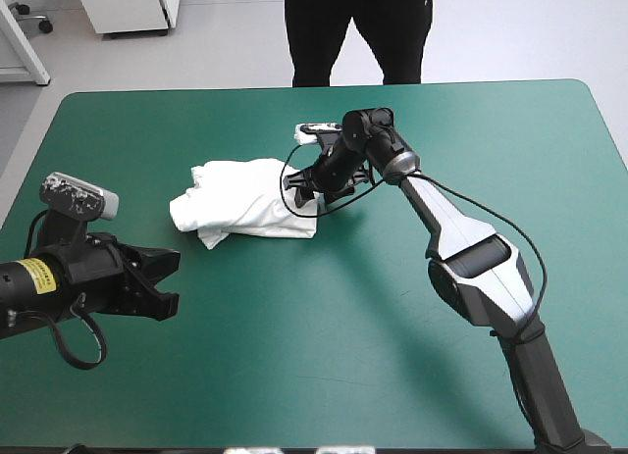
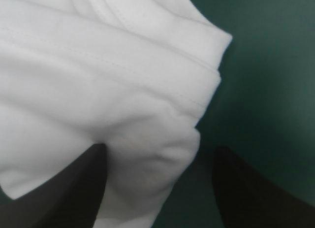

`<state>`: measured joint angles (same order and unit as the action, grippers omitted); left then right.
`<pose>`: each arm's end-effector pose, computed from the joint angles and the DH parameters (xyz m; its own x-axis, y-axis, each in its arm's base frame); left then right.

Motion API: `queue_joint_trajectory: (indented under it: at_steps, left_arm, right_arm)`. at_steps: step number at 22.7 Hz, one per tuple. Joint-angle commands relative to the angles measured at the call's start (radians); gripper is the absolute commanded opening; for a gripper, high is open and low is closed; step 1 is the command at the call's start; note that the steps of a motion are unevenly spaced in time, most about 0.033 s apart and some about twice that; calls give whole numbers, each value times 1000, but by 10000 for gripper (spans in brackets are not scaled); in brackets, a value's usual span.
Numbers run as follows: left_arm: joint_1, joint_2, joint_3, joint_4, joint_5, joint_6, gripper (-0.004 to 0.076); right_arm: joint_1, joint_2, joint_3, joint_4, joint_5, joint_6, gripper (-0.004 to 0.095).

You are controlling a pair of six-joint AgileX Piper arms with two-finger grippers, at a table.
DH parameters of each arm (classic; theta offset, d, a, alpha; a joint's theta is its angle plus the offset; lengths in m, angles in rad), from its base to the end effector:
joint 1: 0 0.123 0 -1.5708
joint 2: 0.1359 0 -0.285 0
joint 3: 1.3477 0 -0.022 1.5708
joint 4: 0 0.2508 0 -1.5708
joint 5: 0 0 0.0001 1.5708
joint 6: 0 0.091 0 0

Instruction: Fold the cloth

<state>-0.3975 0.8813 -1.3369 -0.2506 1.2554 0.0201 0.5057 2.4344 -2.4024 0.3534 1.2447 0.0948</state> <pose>0.1032 -0.0666 0.4566 -0.6272 0.2010 -0.7525 0.5058 0.8398 -0.1973 0.4426 0.2792 0.2337 -0.9074 -0.2748 -0.3181 -0.3870 0.8413 0.3774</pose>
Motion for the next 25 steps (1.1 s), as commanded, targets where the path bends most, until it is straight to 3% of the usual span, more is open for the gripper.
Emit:
queue_joint_trajectory:
  at_steps: [1, 2, 4, 5, 10, 18, 25]
  left_arm:
    - [-1, 2, -23, -20, 22, -6, -9]
    - [-1, 2, -23, -20, 22, -6, -9]
    - [-1, 2, -23, -20, 22, -4, -9]
    - [-1, 2, -23, -20, 25, -4, -9]
    - [-1, 2, -23, -20, 25, -20, -9]
    - [-1, 2, -23, -40, 26, -37, -9]
    - [-1, 2, -23, -75, 26, -52, -9]
  right_arm:
    - [-5, -59, -25, 36, -77, -46, 505]
    - [-5, -59, -25, 28, -106, -50, 394]
    - [-5, -59, -25, 22, -202, -101, 25]
    - [-5, -59, -25, 28, -237, -133, -5]
    - [-7, -54, -25, 38, -226, -258, -17]
    - [-84, -45, -24, -75, -44, -285, -17]
    - [-201, -170, 273, -87, -106, -310, -17]
